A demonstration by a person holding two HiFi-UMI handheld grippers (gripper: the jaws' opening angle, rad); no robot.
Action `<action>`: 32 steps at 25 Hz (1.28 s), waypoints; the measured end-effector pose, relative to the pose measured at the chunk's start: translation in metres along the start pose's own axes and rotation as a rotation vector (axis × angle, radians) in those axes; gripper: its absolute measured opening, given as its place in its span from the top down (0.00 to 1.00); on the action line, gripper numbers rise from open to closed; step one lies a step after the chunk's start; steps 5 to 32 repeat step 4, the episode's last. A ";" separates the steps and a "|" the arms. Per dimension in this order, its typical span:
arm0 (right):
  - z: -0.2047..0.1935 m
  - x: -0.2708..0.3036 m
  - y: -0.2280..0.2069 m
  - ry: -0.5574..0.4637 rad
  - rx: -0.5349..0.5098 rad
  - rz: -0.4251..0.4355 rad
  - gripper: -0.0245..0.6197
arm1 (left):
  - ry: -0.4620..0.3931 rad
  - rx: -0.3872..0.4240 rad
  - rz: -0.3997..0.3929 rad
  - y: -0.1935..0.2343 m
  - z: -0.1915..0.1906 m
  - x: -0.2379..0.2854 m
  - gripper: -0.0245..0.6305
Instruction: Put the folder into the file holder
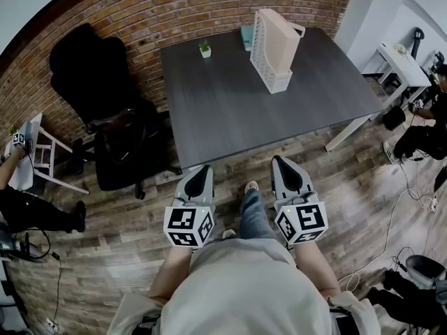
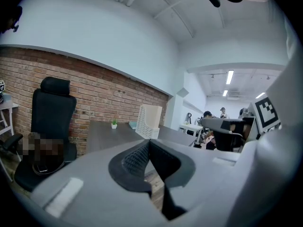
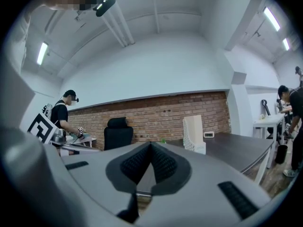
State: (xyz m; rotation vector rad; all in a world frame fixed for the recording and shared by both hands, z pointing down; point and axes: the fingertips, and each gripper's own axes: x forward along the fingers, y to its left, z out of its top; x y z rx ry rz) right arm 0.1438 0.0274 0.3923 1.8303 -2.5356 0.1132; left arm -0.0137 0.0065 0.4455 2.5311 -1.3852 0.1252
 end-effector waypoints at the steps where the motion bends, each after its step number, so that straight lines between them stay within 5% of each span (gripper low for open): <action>1: 0.000 0.000 0.000 0.000 0.004 0.002 0.96 | -0.001 0.000 -0.002 0.000 0.000 0.000 0.95; 32: -0.001 0.001 0.001 0.000 0.017 0.011 0.96 | -0.004 0.002 -0.010 -0.004 0.000 0.001 0.95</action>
